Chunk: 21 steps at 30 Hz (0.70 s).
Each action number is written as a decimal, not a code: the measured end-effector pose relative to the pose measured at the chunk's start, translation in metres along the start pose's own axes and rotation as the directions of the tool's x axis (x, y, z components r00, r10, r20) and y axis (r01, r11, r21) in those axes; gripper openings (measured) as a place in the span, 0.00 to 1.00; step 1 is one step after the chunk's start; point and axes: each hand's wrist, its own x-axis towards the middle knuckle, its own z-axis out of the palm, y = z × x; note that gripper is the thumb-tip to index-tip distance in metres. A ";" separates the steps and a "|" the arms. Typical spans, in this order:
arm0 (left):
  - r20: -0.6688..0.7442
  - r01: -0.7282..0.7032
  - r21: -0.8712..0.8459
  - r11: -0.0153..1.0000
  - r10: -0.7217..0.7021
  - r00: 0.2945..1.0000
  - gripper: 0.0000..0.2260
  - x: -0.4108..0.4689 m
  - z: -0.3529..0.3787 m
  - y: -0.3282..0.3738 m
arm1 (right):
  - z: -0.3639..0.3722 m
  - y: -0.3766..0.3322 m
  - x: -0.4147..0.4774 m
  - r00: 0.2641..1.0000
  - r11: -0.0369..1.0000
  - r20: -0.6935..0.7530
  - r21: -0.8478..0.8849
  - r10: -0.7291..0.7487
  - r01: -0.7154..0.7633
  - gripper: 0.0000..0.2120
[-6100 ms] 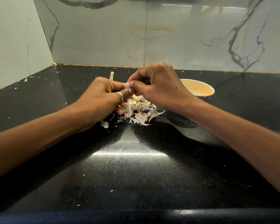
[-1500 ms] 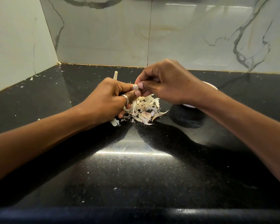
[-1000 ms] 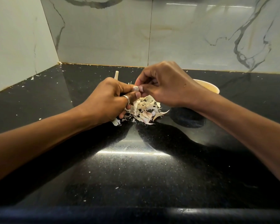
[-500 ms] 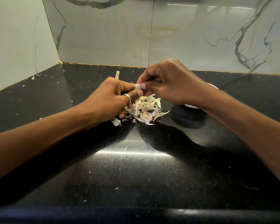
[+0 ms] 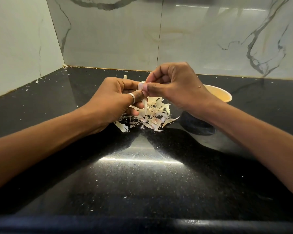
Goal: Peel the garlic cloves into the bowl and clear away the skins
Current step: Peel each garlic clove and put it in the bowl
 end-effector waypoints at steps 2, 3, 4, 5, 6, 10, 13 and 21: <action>-0.002 -0.003 -0.040 0.999 0.003 1.000 0.09 -0.001 0.001 0.001 | 0.002 0.000 0.000 1.000 1.000 -0.015 -0.021 -0.006 0.005 0.07; -0.002 -0.009 -0.050 0.999 0.009 1.000 0.10 -0.001 0.002 0.001 | 0.003 0.000 0.000 1.000 0.999 -0.027 -0.041 -0.006 0.005 0.07; -0.001 -0.015 -0.055 0.998 0.015 1.000 0.11 -0.002 0.002 0.002 | 0.003 0.000 0.000 0.999 0.998 -0.038 -0.069 -0.005 0.002 0.07; 0.002 -0.019 -0.057 0.998 0.019 1.000 0.11 -0.002 0.002 0.002 | 0.004 0.000 0.000 0.999 0.995 -0.048 -0.098 -0.002 -0.002 0.06; 0.004 -0.019 -0.060 0.998 0.019 1.000 0.11 -0.003 0.002 0.003 | 0.004 0.001 0.000 0.999 0.993 -0.055 -0.118 0.002 -0.008 0.06; 0.009 -0.012 -0.069 0.998 0.012 1.000 0.10 -0.003 0.003 0.004 | 0.004 0.002 0.000 0.998 0.993 -0.065 -0.111 0.018 -0.025 0.07; -0.004 -0.007 -0.072 0.997 0.007 1.000 0.07 -0.004 0.003 0.005 | 0.004 0.003 0.002 0.997 0.995 -0.075 -0.099 0.014 -0.021 0.07; -0.003 -0.031 -0.043 0.999 0.031 1.000 0.06 -0.003 0.001 0.003 | 0.001 0.003 0.001 0.999 0.994 -0.040 -0.104 -0.025 0.020 0.06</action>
